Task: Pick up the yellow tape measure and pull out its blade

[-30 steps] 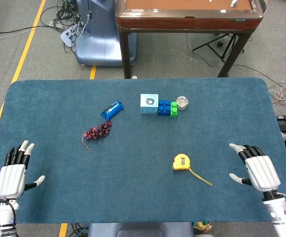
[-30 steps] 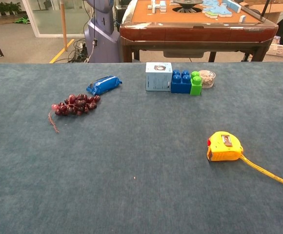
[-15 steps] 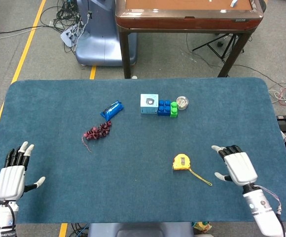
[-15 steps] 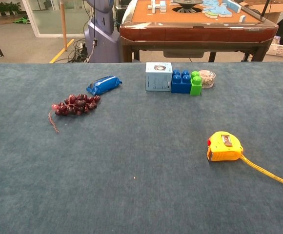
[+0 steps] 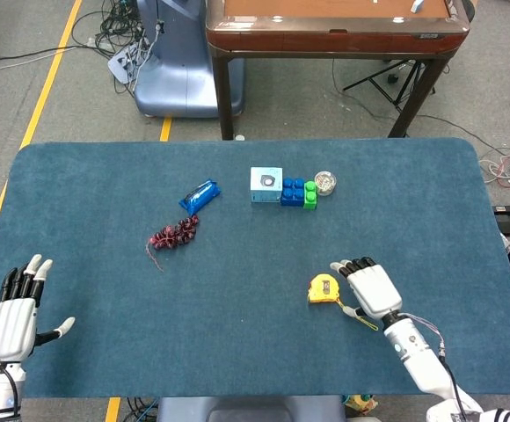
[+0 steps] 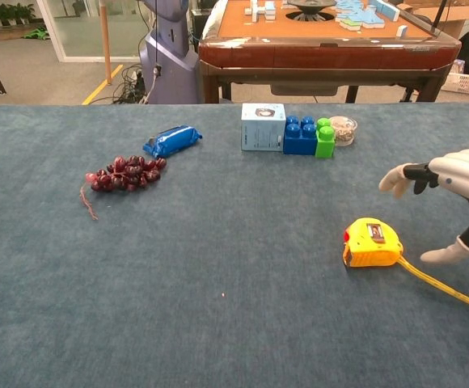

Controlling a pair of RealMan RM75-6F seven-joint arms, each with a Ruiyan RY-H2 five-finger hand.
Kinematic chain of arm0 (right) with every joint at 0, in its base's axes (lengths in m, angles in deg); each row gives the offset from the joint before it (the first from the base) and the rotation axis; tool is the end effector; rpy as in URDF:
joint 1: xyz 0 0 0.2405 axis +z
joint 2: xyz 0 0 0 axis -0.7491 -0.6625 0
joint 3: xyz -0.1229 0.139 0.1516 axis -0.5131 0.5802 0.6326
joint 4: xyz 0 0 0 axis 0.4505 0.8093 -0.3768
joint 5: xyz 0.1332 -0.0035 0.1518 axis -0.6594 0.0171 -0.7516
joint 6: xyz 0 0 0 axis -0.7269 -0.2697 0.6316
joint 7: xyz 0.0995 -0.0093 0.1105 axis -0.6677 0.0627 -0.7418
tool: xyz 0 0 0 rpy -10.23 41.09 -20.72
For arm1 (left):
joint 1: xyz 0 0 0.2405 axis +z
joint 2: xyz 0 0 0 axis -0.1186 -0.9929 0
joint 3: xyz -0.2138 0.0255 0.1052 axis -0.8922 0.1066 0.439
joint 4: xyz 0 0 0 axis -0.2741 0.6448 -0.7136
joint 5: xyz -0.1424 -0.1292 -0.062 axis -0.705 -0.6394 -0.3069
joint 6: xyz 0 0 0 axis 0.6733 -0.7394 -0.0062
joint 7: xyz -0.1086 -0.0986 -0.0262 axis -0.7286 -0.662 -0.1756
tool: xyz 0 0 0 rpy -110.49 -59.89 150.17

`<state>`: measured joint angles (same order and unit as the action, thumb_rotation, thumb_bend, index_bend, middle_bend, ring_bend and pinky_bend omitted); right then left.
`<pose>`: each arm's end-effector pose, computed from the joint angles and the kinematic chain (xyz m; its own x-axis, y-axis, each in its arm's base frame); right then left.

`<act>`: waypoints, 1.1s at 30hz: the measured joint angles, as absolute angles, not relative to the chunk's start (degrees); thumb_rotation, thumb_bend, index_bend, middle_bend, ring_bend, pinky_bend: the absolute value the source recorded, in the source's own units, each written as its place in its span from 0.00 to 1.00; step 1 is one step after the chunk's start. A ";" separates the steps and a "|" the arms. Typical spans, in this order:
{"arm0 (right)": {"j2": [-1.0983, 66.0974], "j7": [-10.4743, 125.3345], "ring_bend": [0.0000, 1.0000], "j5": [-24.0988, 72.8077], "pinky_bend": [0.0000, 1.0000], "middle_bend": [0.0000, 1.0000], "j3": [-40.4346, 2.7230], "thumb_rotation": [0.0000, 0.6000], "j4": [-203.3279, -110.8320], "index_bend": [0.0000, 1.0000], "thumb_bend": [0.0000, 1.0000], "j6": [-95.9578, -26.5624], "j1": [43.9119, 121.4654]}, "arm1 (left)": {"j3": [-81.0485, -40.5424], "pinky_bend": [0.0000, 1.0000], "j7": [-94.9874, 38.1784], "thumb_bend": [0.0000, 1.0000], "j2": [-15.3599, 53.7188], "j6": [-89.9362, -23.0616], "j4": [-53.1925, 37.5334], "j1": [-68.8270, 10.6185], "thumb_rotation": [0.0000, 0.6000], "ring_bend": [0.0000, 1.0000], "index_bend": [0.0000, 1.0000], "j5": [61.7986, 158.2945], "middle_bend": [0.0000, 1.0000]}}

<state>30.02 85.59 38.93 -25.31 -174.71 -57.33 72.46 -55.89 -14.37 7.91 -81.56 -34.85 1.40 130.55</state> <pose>-0.2138 -0.2525 0.0171 0.5983 -0.2599 0.7580 -0.7898 -0.3506 0.5032 -0.2603 0.1843 0.1251 0.3841 -0.0461 0.9221 0.9226 0.0563 -0.3815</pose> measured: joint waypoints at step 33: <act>37.05 84.68 0.27 30.82 0.25 0.42 -24.55 1.00 -167.36 0.38 0.40 -48.91 79.98 | -56.91 0.00 -14.56 0.11 8.46 -81.08 -34.00 1.94 1.00 0.00 0.00 130.60 0.00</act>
<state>37.05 84.68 30.82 -24.55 -167.36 -48.91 79.98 -56.91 -14.56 8.46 -81.08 -34.00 1.94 130.60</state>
